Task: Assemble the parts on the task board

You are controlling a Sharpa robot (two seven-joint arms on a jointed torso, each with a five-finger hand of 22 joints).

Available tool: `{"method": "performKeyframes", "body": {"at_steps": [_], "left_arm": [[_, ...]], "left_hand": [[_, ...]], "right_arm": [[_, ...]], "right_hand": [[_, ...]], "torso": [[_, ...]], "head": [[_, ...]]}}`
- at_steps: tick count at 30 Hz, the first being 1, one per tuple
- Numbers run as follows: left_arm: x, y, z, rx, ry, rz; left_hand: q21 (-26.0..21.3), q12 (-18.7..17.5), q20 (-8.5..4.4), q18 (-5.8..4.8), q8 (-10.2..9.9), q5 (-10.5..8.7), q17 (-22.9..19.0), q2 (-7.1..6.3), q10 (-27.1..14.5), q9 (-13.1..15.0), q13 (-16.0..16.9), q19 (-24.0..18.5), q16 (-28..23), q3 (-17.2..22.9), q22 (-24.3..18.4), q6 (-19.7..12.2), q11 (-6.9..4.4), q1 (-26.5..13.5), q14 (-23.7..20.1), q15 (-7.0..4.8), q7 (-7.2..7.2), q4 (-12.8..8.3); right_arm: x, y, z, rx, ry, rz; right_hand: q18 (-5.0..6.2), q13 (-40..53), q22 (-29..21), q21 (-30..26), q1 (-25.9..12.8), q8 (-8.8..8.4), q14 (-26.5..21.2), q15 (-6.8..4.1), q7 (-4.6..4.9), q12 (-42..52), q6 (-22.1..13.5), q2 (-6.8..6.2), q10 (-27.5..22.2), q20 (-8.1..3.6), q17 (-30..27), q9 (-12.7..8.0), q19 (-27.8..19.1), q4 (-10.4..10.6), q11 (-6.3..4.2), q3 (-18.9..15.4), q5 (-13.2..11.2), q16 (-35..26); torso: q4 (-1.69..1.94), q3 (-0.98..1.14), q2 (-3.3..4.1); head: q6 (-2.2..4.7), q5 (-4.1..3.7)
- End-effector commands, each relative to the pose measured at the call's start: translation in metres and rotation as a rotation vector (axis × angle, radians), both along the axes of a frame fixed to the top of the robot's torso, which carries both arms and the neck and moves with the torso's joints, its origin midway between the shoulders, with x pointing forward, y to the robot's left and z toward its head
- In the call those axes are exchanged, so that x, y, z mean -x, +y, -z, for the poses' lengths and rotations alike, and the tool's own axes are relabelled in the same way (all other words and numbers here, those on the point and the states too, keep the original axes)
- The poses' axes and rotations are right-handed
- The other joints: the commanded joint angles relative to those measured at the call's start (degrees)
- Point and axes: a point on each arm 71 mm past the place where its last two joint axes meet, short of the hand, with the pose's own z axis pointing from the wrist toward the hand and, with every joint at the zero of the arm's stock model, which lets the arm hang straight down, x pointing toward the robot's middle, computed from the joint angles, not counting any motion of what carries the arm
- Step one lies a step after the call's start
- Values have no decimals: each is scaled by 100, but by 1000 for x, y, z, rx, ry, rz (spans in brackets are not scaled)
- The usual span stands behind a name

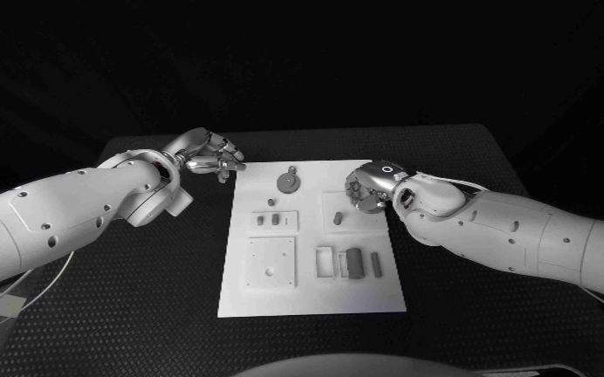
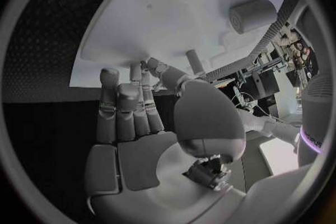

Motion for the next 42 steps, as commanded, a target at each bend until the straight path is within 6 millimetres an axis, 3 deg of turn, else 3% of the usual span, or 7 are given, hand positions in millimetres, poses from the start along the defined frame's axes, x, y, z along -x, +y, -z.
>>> {"method": "performKeyframes", "body": {"at_steps": [1, 13, 24, 42], "left_arm": [[1, -2, -1, 9, 6, 11], [0, -1, 0, 7, 10, 8], [0, -1, 0, 6, 11, 7], [0, 0, 0, 5, 12, 8]], "left_hand": [[-30, 19, -3, 280, 13, 12, 11, 13, -27, -3, 3, 27, -27, -40, -5, -16, 11, 0, 15, 13, 33, -4], [-34, 20, -6, 279, 14, 11, 21, 15, -26, -3, 3, 32, -34, -41, -7, -16, 10, 9, 18, 11, 32, -9], [-39, 20, -8, 278, 14, 12, 34, 18, -26, -4, 4, 36, -44, -40, -10, -20, 9, 25, 22, 10, 33, -19], [-53, 18, -8, 267, 9, 11, 64, 14, -30, -8, 5, 45, -68, -66, -16, -35, 14, -4, 29, 11, 41, -5]], "right_arm": [[8, 1, 17, 57, 62, -15], [10, 4, 19, 78, 51, -16], [11, 6, 18, 67, 9, -12], [12, 6, 12, 27, -57, -4]], "right_hand": [[237, 11, 59, 3, -4, 23, 40, -24, -8, 36, 45, 65, 139, 6, 7, 14, 48, 38, 32, 8, -14, -37], [237, 72, 84, 35, -34, 61, 126, -75, -55, 48, 145, 83, 251, -38, 40, 47, 129, 33, -19, -14, -12, -25], [237, 138, 101, 49, 131, 107, 195, -130, -98, 42, 271, 185, 388, -78, 71, 98, 170, -220, -77, 45, -9, -52], [237, 168, 107, 78, 202, 139, 256, -181, -141, 39, 385, 167, 516, -101, 91, 127, 222, -221, -126, 56, -11, -70]], "torso": [[-1, 1, 0], [-2, 0, 1], [0, 3, 0], [-2, 4, 0]], "head": [[-5, 0], [-11, 3], [-8, -12], [-20, -13]]}}
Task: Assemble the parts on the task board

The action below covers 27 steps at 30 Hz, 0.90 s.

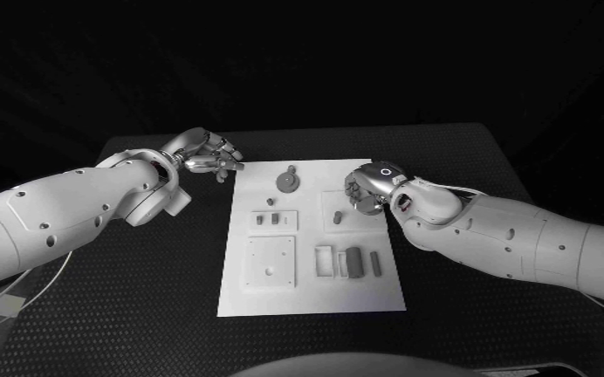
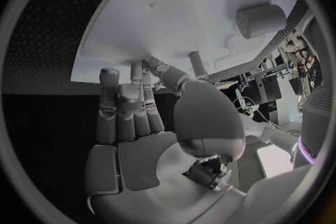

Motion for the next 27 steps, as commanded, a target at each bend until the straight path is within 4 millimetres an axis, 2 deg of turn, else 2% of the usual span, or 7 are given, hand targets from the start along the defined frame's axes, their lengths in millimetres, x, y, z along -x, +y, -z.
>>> {"method": "performKeyframes", "body": {"at_steps": [1, 27], "left_arm": [[0, -2, 0, 10, 7, 16], [-1, 1, 0, 5, 10, 8]], "left_hand": [[-31, 17, -6, 266, 9, 10, 19, 11, -39, -8, 5, 27, -50, -58, -12, -13, 22, -20, 21, 3, 26, 12], [-42, 15, -11, 266, 7, 10, 41, 7, -45, -10, 4, 30, -69, -78, -16, -22, 22, -28, 24, 1, 27, 7]], "right_arm": [[6, 2, 7, 15, 14, -20], [8, -1, 0, -7, -13, -18]], "right_hand": [[270, 17, 109, 35, 46, 41, 3, -52, 12, 37, 51, -11, 325, -30, 8, 9, 28, -27, -73, 10, 8, -36], [270, 29, 109, 48, 58, 48, 29, -75, -6, 30, 101, -31, 382, -42, 20, 18, 55, -24, -95, 15, 9, -46]], "torso": [[1, 2, 0], [2, 1, 0]], "head": [[-4, -2], [-12, 3]]}}
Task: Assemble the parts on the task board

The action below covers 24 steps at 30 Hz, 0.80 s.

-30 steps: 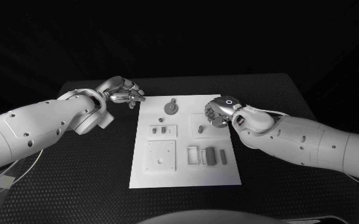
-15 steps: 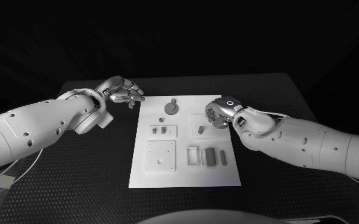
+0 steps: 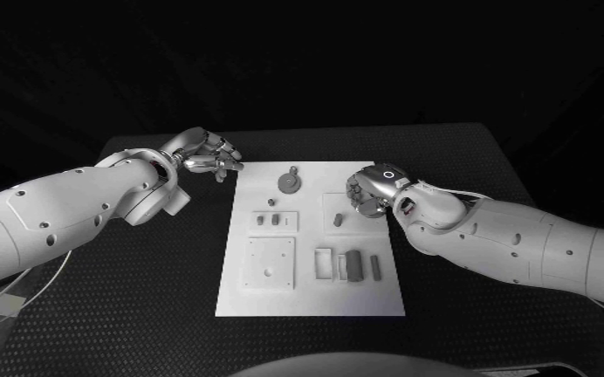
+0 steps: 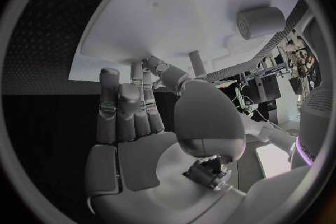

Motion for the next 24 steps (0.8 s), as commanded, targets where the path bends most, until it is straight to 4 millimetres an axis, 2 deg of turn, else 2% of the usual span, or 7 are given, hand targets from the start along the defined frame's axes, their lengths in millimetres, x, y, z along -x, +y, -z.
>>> {"method": "performKeyframes", "body": {"at_steps": [1, 24], "left_arm": [[0, -1, 0, 8, 7, 10], [0, 0, 1, 4, 18, 10]], "left_hand": [[-21, 15, -13, 266, 7, 10, 8, 7, -25, -10, 4, 31, -29, -38, -9, -13, 7, -28, 24, 1, 36, -2], [-34, 9, -15, 264, 1, 9, 35, 0, -45, -13, 0, 32, -52, -58, -13, -31, 14, -25, 25, 1, 43, -16]], "right_arm": [[1, 3, -1, 7, -1, -18], [-5, 1, -15, -24, 10, -10]], "right_hand": [[274, 7, 110, 27, 36, 17, 8, -50, 9, 8, 44, -7, 339, -53, 8, 8, 7, -17, -89, 23, 30, -25], [274, 9, 107, 24, 32, 12, 10, -54, 8, -3, 49, 6, 348, -54, 11, 8, 7, -18, -92, 29, 31, -34]], "torso": [[2, 2, 3], [1, 1, 2]], "head": [[-4, 0], [8, 1]]}}
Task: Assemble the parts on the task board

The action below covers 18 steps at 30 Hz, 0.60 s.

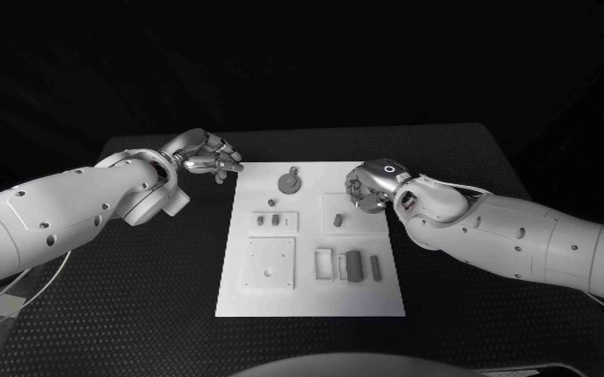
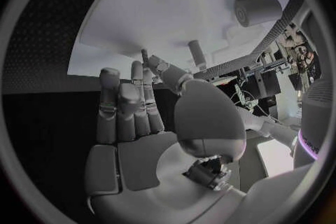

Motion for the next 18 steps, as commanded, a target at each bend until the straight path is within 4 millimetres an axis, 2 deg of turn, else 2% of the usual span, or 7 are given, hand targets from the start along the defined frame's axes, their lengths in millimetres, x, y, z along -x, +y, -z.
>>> {"method": "performKeyframes", "body": {"at_steps": [1, 18], "left_arm": [[0, -1, 0, 7, 6, 8], [0, 0, 0, 6, 8, 6]], "left_hand": [[-32, 9, -4, 265, 1, 9, 7, 0, -23, -8, 0, 21, -30, -43, -2, -2, -4, -25, 25, 1, 31, 0], [-37, 9, -5, 264, 0, 9, 19, 0, -28, -9, 0, 24, -39, -49, -4, -7, -2, -21, 27, 1, 33, -6]], "right_arm": [[0, 0, -3, 4, 1, -10], [3, 1, -30, -30, -46, -25]], "right_hand": [[274, 10, 107, 24, 54, 23, 3, -47, 3, -2, 24, 28, 315, -23, 8, 6, -2, -16, -62, 30, 30, -34], [274, 12, 108, 25, 54, 24, 6, -50, 0, -5, 33, 24, 326, -24, 11, 8, 0, -17, -65, 31, 29, -38]], "torso": [[2, 0, 0], [-1, 0, -1]], "head": [[0, -3], [12, 9]]}}
